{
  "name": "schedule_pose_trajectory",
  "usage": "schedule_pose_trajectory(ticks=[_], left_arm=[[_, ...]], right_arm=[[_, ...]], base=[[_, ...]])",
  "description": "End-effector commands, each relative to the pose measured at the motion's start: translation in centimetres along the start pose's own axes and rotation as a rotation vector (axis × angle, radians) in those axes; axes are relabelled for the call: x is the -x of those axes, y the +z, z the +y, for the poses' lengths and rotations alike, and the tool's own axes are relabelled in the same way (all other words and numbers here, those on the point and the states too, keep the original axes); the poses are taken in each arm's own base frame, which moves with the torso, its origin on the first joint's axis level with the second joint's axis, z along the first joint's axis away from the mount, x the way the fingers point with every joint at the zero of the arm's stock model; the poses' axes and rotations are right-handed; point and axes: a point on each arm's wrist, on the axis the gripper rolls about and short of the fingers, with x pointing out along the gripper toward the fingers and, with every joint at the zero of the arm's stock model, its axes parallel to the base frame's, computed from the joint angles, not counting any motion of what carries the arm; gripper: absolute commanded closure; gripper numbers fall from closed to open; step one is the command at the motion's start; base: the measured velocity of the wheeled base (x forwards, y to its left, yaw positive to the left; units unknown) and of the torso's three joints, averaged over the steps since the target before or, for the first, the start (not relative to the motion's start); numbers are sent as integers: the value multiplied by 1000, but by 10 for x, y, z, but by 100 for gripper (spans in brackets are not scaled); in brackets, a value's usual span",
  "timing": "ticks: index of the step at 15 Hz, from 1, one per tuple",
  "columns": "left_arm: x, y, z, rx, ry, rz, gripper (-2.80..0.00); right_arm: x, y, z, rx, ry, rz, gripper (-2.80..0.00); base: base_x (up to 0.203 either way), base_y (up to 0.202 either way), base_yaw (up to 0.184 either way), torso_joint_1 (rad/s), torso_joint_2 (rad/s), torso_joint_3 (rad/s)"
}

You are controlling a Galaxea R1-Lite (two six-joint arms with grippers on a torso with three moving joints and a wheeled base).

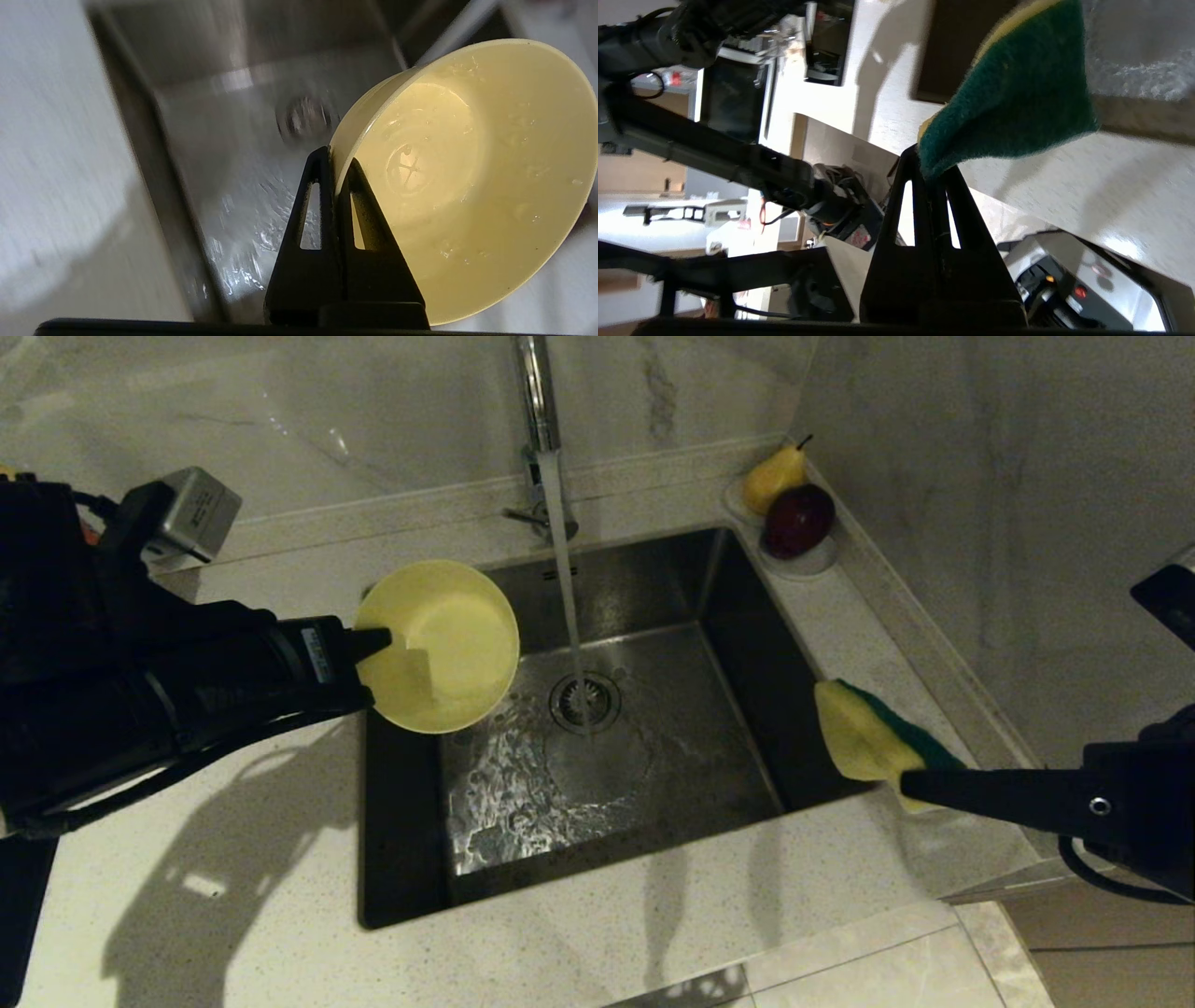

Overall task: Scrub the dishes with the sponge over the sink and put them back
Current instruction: Wipe the bowl

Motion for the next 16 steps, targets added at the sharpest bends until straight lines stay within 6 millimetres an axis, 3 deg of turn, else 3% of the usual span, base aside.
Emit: schedule_pose_trajectory(ticks=[1,5,10,14,16], left_arm=[[-2,3,-8,24,-25,41,0],[-6,9,-27,18,-65,34,0],[-30,-8,-51,-23,-35,83,0],[-40,-16,-67,-44,-57,110,0],[-46,-22,-68,-50,-25,107,0]], right_arm=[[-9,10,3,8,21,1,0],[-31,34,11,33,62,-11,0],[-73,51,19,45,128,24,0],[-102,46,24,44,169,79,0],[-121,38,16,24,157,127,0]], base=[[0,0,0,0,0,0],[0,0,0,0,0,0],[0,0,0,0,0,0],[0,0,0,0,0,0],[0,0,0,0,0,0]])
